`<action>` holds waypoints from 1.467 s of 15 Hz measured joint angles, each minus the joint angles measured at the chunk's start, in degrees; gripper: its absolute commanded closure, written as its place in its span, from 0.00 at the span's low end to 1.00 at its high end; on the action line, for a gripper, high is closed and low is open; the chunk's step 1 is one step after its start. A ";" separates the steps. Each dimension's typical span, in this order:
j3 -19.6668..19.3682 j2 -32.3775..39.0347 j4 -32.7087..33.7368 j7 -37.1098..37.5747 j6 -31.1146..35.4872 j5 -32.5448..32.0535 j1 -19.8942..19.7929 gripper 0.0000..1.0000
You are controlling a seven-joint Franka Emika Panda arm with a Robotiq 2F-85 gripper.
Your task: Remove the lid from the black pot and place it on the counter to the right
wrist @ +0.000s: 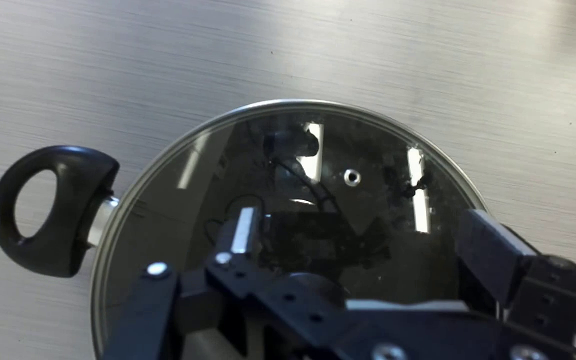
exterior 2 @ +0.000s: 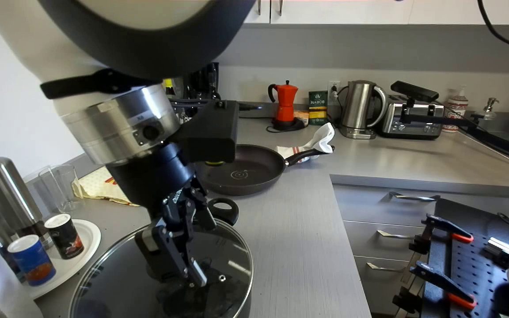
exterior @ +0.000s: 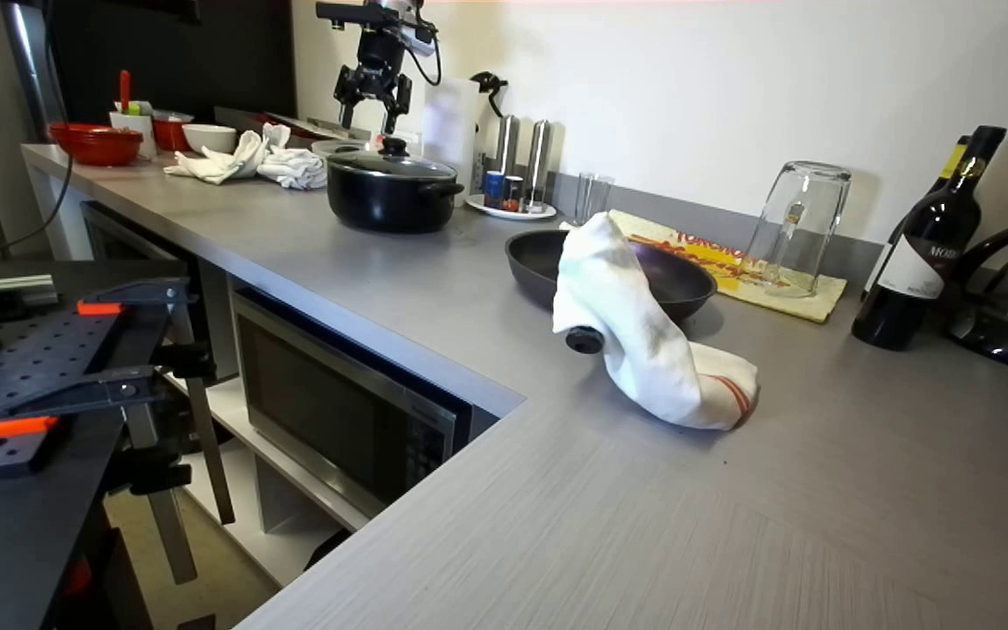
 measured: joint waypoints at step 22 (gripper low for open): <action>-3.41 11.26 19.81 -0.22 -10.27 -1.10 5.06 0.78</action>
